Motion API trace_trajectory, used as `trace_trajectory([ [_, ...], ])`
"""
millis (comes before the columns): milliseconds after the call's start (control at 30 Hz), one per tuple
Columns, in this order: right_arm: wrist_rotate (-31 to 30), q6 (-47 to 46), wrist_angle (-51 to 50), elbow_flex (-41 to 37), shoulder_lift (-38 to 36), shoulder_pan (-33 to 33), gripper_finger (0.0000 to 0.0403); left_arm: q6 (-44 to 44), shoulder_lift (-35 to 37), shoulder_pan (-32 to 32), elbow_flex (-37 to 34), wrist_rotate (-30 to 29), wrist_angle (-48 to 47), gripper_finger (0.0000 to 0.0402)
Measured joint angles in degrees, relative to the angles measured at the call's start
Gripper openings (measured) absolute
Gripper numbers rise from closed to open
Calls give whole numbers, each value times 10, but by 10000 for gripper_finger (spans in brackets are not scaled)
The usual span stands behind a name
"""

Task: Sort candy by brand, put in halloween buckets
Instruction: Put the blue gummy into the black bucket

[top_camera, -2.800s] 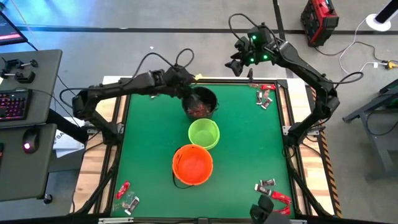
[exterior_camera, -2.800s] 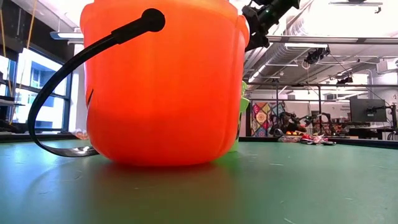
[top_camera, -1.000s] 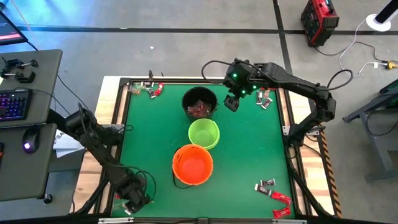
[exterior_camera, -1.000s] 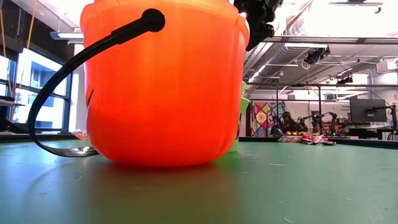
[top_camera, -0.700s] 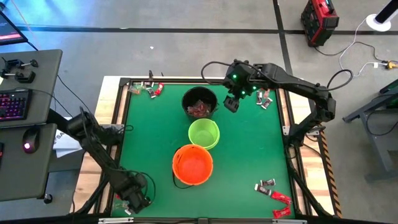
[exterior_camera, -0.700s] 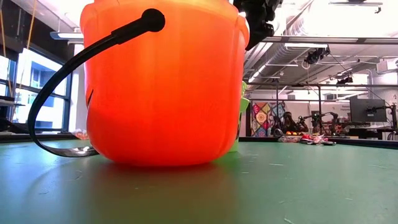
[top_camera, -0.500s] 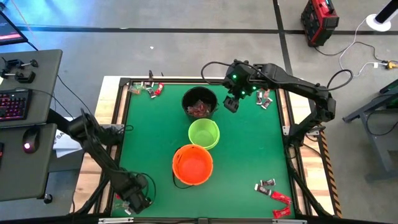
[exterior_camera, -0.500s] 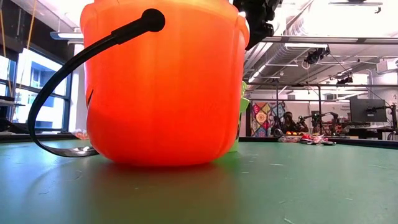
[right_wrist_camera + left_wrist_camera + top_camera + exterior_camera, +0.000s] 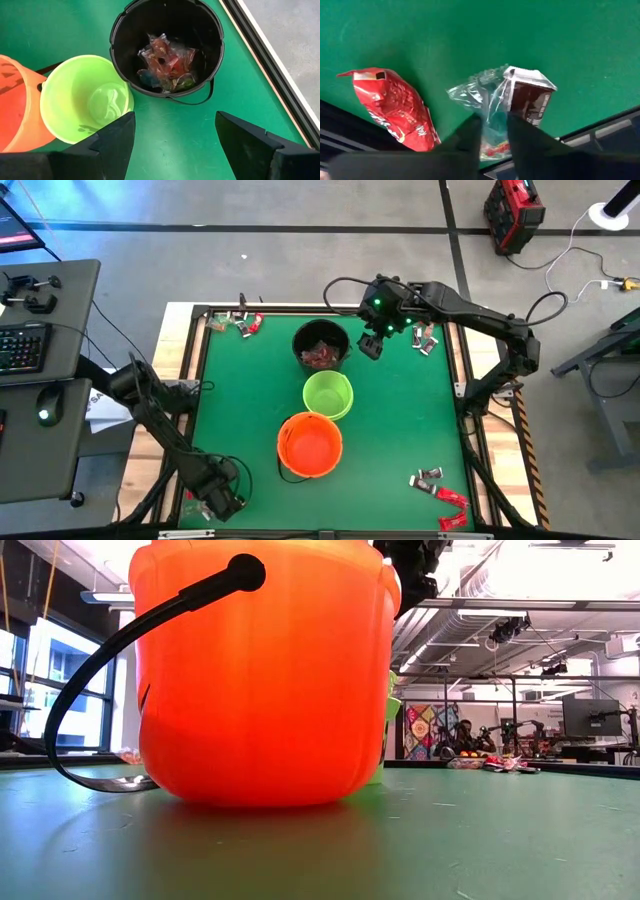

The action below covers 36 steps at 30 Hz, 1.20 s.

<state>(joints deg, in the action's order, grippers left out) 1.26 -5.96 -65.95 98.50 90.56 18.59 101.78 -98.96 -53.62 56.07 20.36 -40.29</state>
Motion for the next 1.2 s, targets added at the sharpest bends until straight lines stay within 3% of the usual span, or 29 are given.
trace_trajectory([
  [100,0,0,0,0,0,0,268,-11,11,1,0,-4,-4,11],
  [267,0,0,0,0,0,0,268,-34,66,19,0,-11,-28,11],
  [367,0,3,2,0,0,0,268,-49,130,39,0,-51,-41,2],
  [467,0,4,6,0,0,0,268,-69,208,72,0,-130,-51,2],
  [533,0,1,9,0,0,0,268,-91,259,106,0,-216,-54,1],
  [600,0,-10,12,0,0,0,268,-126,300,152,0,-306,-49,1],
  [667,7,-18,12,0,0,0,268,-191,326,217,0,-351,-40,1],
  [800,9,-30,12,0,0,-5,268,-364,333,368,0,-347,-3,0],
  [1000,12,-44,37,0,0,-31,268,-618,299,587,0,-293,157,0],
  [1200,10,-80,62,0,0,-56,268,-805,245,725,1,-253,308,0],
])
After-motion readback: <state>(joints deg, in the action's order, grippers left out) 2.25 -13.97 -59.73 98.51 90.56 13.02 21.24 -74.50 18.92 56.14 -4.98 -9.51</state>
